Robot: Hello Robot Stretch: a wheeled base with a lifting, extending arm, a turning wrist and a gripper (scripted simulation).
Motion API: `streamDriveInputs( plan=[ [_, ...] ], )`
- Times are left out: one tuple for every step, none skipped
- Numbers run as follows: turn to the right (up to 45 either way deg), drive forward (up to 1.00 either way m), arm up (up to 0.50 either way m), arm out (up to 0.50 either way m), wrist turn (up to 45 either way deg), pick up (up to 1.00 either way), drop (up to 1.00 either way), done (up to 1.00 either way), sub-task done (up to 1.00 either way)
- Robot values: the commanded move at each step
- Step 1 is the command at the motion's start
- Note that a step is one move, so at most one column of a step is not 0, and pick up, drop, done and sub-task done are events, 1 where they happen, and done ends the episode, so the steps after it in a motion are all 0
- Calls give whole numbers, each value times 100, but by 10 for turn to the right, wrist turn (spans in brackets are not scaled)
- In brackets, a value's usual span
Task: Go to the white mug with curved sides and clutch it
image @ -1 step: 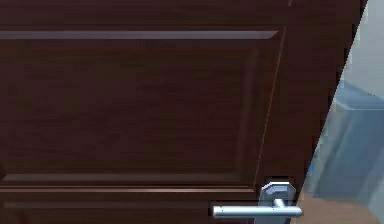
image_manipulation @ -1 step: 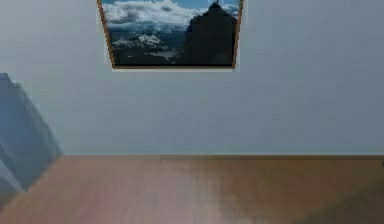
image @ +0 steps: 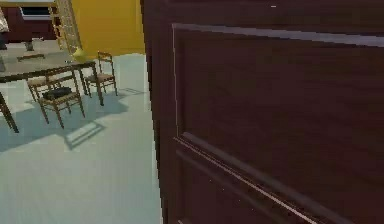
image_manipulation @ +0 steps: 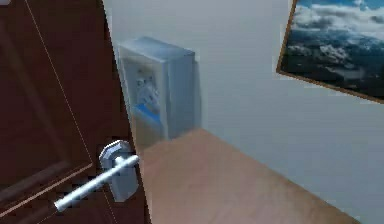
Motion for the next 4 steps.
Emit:
streamDriveInputs(
  plan=[
    [-450, 0, 0, 0, 0, 0, 0, 0, 0],
    [-450, 0, 0, 0, 0, 0, 0, 0, 0],
    [-450, 0, 0, 0, 0, 0, 0, 0, 0],
    [0, 25, 0, 0, 0, 0, 0, 0, 0]
  ],
)
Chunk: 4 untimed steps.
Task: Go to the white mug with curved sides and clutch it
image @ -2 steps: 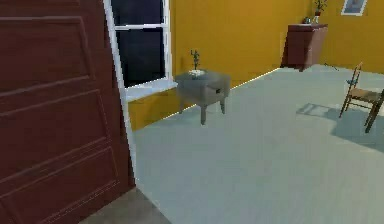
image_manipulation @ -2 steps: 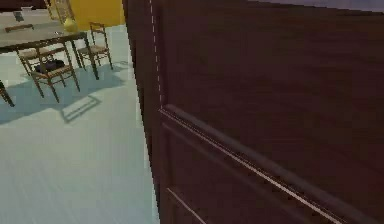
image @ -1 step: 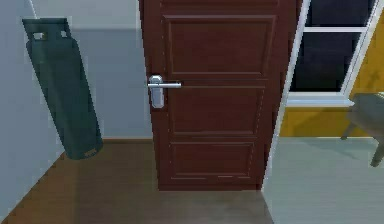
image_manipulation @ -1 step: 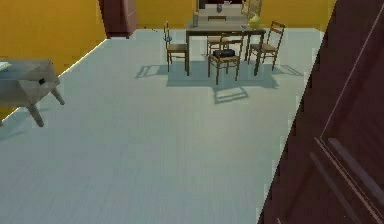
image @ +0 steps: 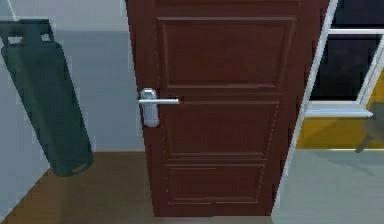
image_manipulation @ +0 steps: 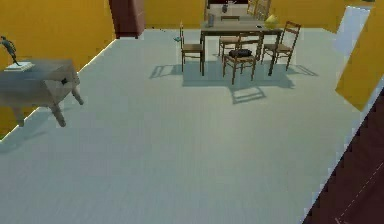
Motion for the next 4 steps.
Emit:
streamDriveInputs(
  plan=[
    [-450, 0, 0, 0, 0, 0, 0, 0, 0],
    [-390, 0, 0, 0, 0, 0, 0, 0, 0],
    [0, 60, 0, 0, 0, 0, 0, 0, 0],
    [-450, 0, 0, 0, 0, 0, 0, 0, 0]
  ],
)
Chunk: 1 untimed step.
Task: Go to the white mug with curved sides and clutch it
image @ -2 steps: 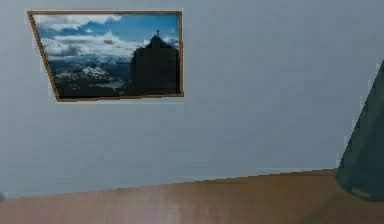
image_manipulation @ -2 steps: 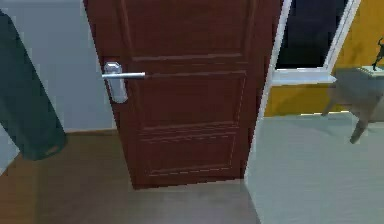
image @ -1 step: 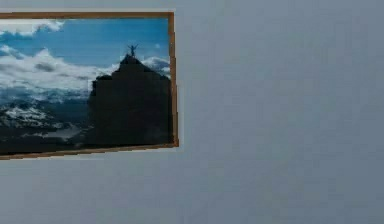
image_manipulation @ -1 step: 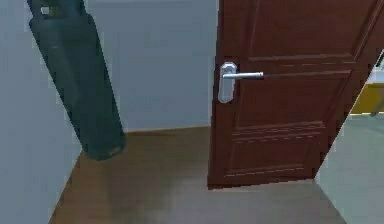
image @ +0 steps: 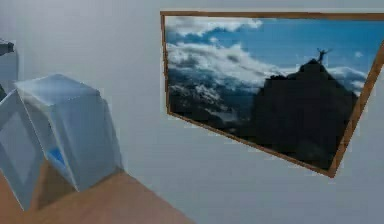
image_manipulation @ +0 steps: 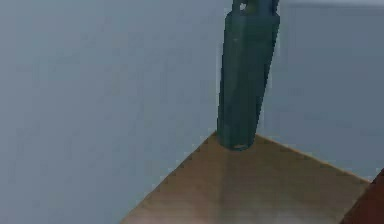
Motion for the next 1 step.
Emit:
streamDriveInputs(
  plan=[
    [-450, 0, 0, 0, 0, 0, 0, 0, 0]
  ],
)
